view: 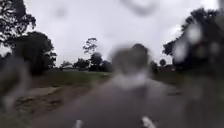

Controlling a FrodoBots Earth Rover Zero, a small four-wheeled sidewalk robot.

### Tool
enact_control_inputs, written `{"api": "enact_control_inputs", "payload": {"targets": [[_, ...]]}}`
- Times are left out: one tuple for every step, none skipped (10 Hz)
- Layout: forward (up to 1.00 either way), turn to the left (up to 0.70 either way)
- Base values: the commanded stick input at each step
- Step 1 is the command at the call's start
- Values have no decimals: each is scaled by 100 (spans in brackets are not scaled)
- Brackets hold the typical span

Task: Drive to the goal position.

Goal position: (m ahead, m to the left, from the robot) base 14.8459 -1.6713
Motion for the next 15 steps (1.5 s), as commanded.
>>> {"api": "enact_control_inputs", "payload": {"targets": [[85, 0], [85, 0], [85, 0], [85, -3], [85, -20], [85, -25], [85, 0], [85, 0], [85, 0], [85, 0], [85, 0], [85, 0], [85, 0], [85, 0], [85, -1]]}}
